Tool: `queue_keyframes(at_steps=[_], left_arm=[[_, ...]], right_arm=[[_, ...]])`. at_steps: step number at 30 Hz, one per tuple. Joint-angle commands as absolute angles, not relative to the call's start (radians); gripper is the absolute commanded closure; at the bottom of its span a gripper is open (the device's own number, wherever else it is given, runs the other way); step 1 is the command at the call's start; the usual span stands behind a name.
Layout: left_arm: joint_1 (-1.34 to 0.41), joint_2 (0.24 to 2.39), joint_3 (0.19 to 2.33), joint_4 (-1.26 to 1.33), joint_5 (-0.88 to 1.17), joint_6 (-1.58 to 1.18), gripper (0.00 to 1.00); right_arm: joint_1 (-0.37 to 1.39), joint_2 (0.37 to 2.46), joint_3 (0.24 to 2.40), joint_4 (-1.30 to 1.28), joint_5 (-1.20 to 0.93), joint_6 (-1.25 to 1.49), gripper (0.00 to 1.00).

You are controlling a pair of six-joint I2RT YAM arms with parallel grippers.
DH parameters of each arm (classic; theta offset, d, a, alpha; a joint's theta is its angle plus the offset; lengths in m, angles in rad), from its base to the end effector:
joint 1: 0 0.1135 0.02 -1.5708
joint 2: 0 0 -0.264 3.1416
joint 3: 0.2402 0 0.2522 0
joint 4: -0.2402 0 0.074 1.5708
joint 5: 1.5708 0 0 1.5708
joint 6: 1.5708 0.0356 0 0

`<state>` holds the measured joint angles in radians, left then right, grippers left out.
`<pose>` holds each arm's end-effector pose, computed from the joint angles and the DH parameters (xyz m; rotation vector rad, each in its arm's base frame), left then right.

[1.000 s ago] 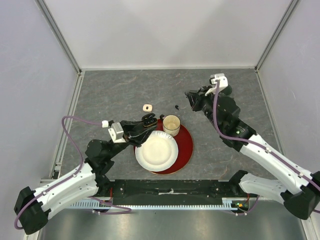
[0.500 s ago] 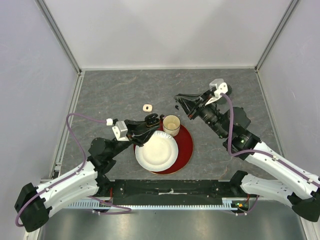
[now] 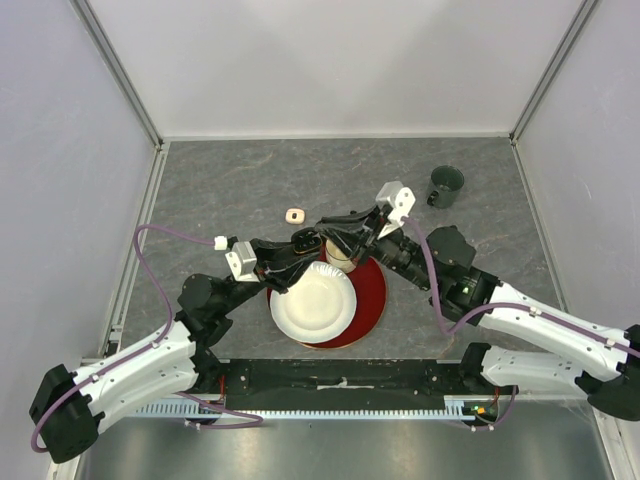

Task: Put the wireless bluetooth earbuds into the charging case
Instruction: Place the earbud in the charging case.

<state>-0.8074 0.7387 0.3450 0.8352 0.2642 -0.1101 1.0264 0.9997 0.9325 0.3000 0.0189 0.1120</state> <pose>0.1122 -0.1307 0.2990 0.6318 1.0181 -0.9595 0.1209 0.1984 0.4043 -0.6035 1.2646 0.9440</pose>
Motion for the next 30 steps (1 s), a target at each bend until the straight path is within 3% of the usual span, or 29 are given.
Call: queue_keyframes(at_steps=[1, 17, 30], left_arm=[[-0.81, 0.729, 0.383, 0.868, 0.267, -0.124, 0.98], [-0.811, 0.726, 0.388, 0.864, 0.275, -0.124, 0.98], [-0.81, 0.713, 0.38, 0.871, 0.275, -0.124, 0.98]], right_arm=[[1.08, 1.015, 0.94, 0.347, 0.015, 0.04, 1.0], [1.163, 1.049, 0.919, 0.353, 0.202, -0.057, 1.0], [1.167, 1.06, 0.897, 0.371, 0.232, -0.074, 1.0]])
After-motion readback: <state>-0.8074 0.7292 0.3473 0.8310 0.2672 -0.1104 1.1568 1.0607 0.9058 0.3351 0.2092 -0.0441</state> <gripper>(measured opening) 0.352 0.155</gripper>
